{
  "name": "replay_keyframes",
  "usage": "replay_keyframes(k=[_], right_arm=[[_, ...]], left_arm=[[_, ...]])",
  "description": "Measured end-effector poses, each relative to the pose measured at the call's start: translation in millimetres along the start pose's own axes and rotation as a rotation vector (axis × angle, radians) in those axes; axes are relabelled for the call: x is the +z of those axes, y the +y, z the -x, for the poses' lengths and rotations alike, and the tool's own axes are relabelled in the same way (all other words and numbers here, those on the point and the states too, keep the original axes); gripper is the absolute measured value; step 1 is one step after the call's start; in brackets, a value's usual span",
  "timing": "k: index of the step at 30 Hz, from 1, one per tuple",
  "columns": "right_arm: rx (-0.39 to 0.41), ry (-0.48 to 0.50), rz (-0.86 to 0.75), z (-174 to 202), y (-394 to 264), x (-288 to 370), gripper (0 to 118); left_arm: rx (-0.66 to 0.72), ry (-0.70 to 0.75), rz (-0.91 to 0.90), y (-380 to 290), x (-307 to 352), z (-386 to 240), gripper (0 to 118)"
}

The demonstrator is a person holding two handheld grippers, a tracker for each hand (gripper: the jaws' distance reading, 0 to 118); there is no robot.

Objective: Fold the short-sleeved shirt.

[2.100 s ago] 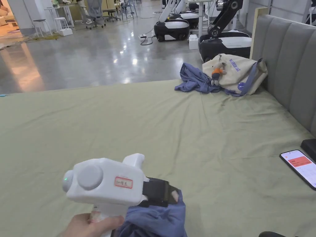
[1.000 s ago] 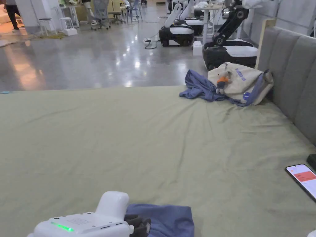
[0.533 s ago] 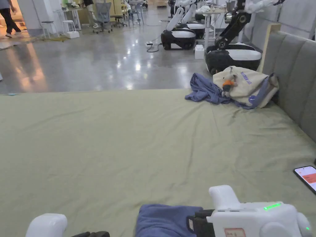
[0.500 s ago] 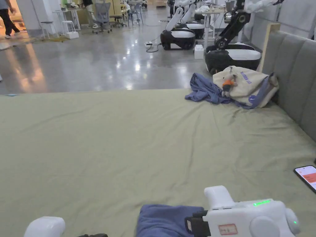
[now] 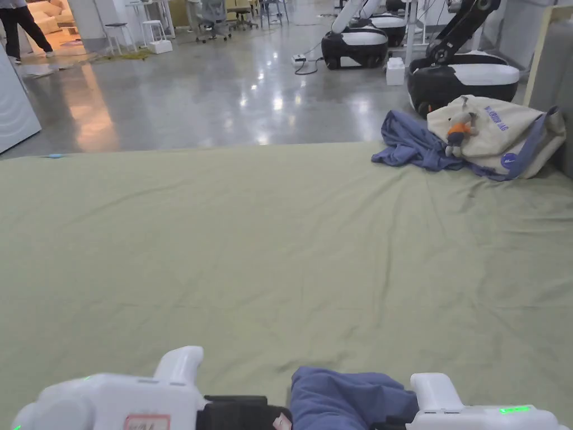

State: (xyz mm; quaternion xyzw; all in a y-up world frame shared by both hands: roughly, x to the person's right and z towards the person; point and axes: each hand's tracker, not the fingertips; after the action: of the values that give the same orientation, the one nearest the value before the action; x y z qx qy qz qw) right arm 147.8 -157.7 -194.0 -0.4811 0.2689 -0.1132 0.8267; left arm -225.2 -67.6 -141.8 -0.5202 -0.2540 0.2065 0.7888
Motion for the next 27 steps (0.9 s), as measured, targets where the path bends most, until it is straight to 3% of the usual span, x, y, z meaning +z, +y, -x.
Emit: replay_keyframes(k=[5, 10, 15, 16, 17, 18, 20, 24, 27], right_arm=[[-0.009, 0.036, -0.023, -7, -3, 1, 2], [-0.017, 0.067, -0.030, -14, -4, 0, 2], [-0.018, 0.098, -0.056, -17, -8, 4, 2], [-0.013, 0.096, -0.066, -16, -9, 6, 2], [0.000, 0.091, -0.078, -15, -10, 11, 2], [0.017, 0.068, -0.096, -13, -12, 16, 2], [0.013, 0.069, -0.126, -14, -17, 32, 2], [0.030, 0.054, -0.176, -12, -24, 67, 2], [0.062, 0.033, -0.218, -5, -26, 91, 2]], left_arm=[[0.298, -0.160, 0.094, 30, -71, 48, 107], [0.258, -0.330, 0.139, 33, -103, 22, 107], [0.190, -0.238, 0.211, 39, -131, -4, 105], [0.084, -0.180, 0.228, 43, -128, -13, 96], [-0.042, -0.110, 0.223, 46, -125, -11, 70], [-0.049, -0.093, 0.198, 43, -124, -10, 47], [0.075, -0.168, 0.246, 43, -124, 0, 46], [0.019, -0.121, 0.214, 42, -112, 4, 45], [-0.065, -0.088, 0.222, 49, -65, 23, 45]])
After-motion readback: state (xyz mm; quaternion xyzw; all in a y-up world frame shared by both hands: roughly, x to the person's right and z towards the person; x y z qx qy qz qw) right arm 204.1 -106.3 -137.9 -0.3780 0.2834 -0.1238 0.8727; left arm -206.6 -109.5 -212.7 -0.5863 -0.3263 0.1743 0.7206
